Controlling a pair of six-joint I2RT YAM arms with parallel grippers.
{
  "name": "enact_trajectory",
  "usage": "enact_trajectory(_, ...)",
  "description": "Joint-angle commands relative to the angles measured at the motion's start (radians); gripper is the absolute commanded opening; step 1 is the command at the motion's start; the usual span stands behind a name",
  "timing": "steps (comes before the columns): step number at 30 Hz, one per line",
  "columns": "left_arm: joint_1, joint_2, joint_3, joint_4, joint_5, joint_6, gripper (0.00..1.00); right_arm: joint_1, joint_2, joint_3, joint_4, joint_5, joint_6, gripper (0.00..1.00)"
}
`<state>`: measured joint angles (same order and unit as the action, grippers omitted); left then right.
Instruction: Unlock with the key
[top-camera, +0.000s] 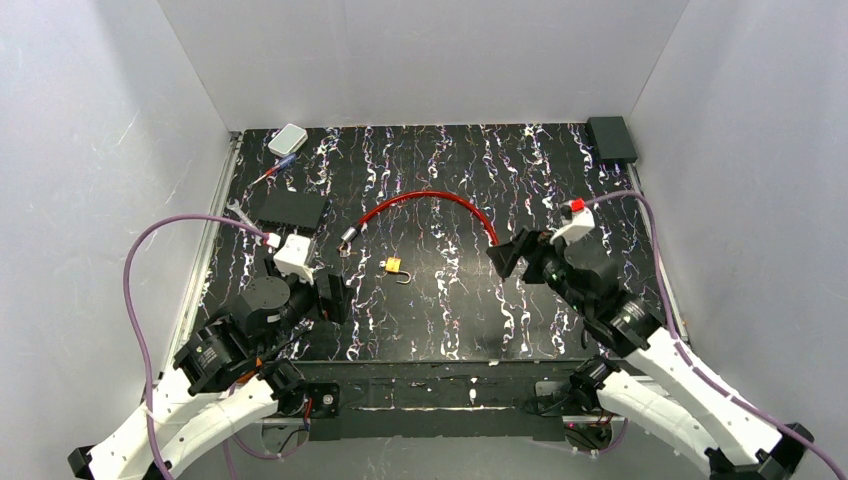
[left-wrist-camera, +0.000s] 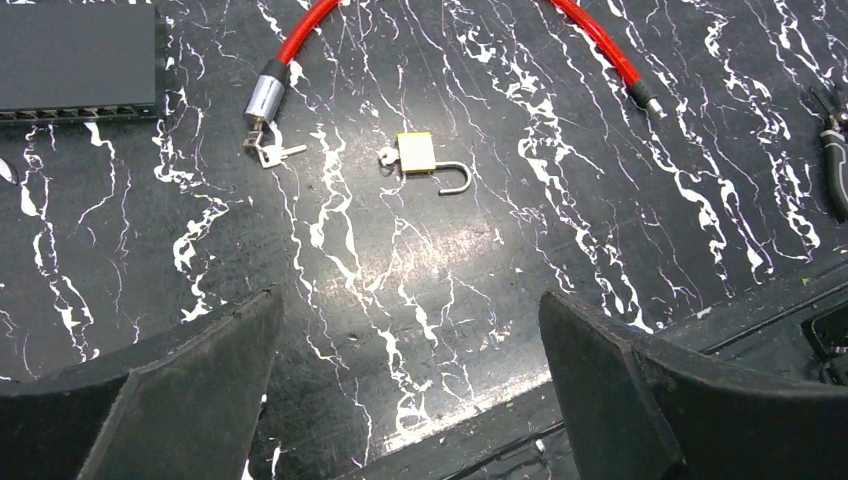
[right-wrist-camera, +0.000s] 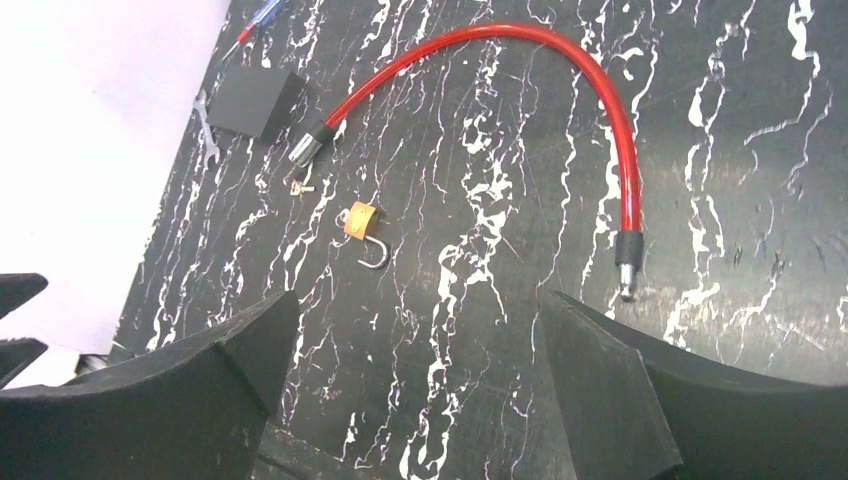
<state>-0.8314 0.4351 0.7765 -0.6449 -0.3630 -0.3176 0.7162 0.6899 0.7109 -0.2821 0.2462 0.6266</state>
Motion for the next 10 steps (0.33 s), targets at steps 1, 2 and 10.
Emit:
enact_trajectory(1,-0.002,0.014,-0.010,-0.002,-0.041,-0.003,0.98,0.001,-0.124,-0.109,0.054,0.038,0.077,0.98)
enact_trajectory(2,-0.001,0.016,-0.010,-0.001,-0.043,-0.003,0.98,0.002,-0.133,-0.117,0.051,0.044,0.084,0.98)
enact_trajectory(10,-0.003,0.039,-0.009,-0.002,-0.053,0.001,0.98,0.002,-0.164,-0.168,0.072,0.062,0.093,0.98)
